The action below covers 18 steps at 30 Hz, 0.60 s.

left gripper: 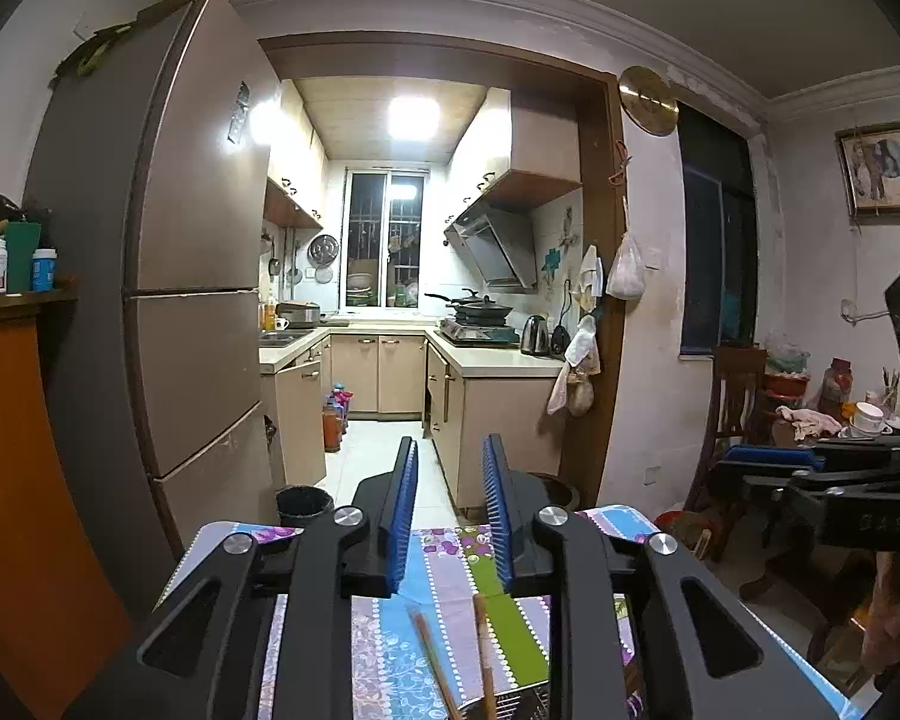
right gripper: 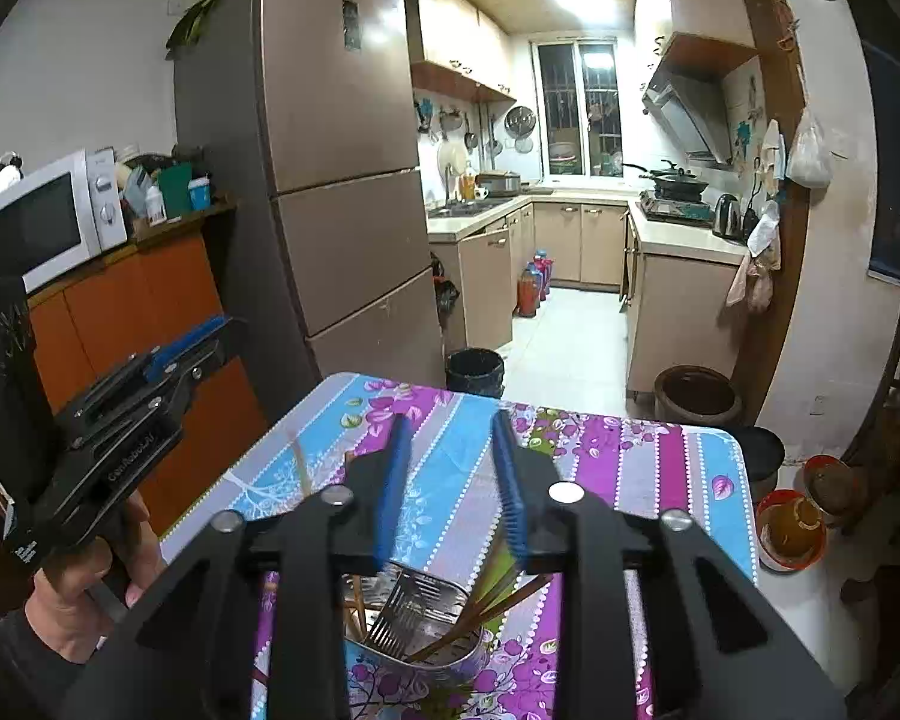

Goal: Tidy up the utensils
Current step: 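Open both tools to release the chopsticks into the holder, then move both open tools back down to the loose chopsticks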

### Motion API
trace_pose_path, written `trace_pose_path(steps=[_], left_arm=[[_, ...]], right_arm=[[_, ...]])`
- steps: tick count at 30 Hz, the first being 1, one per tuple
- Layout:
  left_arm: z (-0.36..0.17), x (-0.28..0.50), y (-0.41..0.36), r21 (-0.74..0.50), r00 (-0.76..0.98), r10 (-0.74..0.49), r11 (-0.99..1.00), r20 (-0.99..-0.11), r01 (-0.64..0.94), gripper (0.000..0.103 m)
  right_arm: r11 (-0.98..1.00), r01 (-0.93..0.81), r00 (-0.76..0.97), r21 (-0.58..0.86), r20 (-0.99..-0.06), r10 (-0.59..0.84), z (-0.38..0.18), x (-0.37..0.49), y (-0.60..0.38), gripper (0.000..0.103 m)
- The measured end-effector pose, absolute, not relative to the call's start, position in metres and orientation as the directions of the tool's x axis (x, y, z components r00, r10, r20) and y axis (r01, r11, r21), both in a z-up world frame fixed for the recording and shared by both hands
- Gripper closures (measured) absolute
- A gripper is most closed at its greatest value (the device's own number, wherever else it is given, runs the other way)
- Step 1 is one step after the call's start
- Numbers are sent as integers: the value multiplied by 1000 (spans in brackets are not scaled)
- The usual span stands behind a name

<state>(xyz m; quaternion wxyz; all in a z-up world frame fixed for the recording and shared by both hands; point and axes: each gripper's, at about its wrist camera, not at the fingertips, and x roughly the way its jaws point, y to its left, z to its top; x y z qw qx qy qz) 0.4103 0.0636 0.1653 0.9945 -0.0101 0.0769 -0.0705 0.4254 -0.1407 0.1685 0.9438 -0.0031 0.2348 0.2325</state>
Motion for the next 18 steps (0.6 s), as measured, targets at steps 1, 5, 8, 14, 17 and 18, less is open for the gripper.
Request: trace_pose_path(steps=[1,5,8,14,17,18], left_arm=[[166,410,64,-31,979,-138,990,-153,134,72],[168,407,66,-33,980,-125,992,-153,121,60],[171,398,70,-37,984,-107,994,-143,103,48],[175,336,81,-30,994,-71,997,-82,69,32],[172,292,82,-5,995,-89,996,-48,89,25],[170,278,82,6,995,-95,995,-44,95,24]], right_arm=[[893,-437,785,105,-439,436,169,425,-143,63],[898,-429,799,97,-423,427,169,418,-152,45],[902,-424,813,81,-404,419,170,409,-159,42],[898,-436,841,50,-332,427,173,360,-183,40],[892,-451,851,39,-281,443,169,316,-199,39],[890,-454,853,37,-272,446,167,306,-202,38]])
